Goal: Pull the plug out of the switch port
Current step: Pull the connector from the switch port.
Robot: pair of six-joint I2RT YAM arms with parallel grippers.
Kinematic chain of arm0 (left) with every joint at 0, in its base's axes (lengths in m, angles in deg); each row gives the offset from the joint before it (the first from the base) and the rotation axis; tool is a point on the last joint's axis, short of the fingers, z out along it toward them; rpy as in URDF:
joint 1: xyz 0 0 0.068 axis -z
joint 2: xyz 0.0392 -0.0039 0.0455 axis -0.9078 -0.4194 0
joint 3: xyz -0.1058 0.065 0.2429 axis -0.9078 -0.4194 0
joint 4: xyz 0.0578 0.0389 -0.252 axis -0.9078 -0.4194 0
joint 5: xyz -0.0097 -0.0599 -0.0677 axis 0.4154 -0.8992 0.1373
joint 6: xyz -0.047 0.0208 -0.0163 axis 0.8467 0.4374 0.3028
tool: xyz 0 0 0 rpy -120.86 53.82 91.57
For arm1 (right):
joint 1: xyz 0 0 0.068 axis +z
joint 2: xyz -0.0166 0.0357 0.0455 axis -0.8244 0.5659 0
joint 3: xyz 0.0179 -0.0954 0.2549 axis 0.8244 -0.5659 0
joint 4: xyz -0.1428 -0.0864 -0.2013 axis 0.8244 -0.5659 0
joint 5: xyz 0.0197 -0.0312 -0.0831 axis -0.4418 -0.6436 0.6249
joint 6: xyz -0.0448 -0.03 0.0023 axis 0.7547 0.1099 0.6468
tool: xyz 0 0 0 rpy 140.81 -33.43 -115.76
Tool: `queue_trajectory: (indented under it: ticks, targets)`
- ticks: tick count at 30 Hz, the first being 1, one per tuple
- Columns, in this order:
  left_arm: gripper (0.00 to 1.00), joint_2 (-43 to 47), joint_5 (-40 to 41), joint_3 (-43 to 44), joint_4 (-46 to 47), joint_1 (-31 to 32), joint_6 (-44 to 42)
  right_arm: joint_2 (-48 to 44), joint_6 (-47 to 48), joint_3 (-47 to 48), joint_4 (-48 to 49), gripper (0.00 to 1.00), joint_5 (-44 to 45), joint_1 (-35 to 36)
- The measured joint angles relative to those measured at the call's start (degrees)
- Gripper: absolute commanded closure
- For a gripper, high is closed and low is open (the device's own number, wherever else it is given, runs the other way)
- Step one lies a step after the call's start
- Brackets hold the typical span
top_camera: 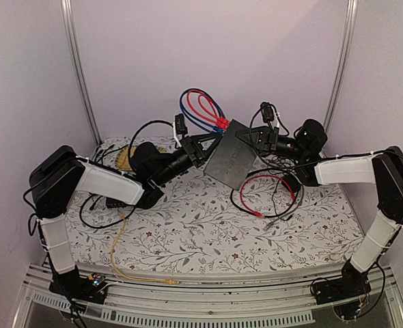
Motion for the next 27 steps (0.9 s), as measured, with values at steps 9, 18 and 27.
queue_trajectory:
  ticks: [9, 18, 27]
  targets:
    - [1.0, 0.0, 1.0, -0.9, 1.1, 0.2, 0.3, 0.0, 0.0, 0.0, -0.5, 0.99, 0.0, 0.3]
    - [1.0, 0.0, 1.1, -1.2, 0.9, 0.2, 0.2, 0.0, 0.0, -0.5, -0.5, 0.99, 0.1, 0.3]
    - [1.0, 0.0, 1.1, -1.5, 0.9, 0.2, 0.0, 0.0, 0.0, -0.8, -0.6, 0.99, 0.1, 0.3]
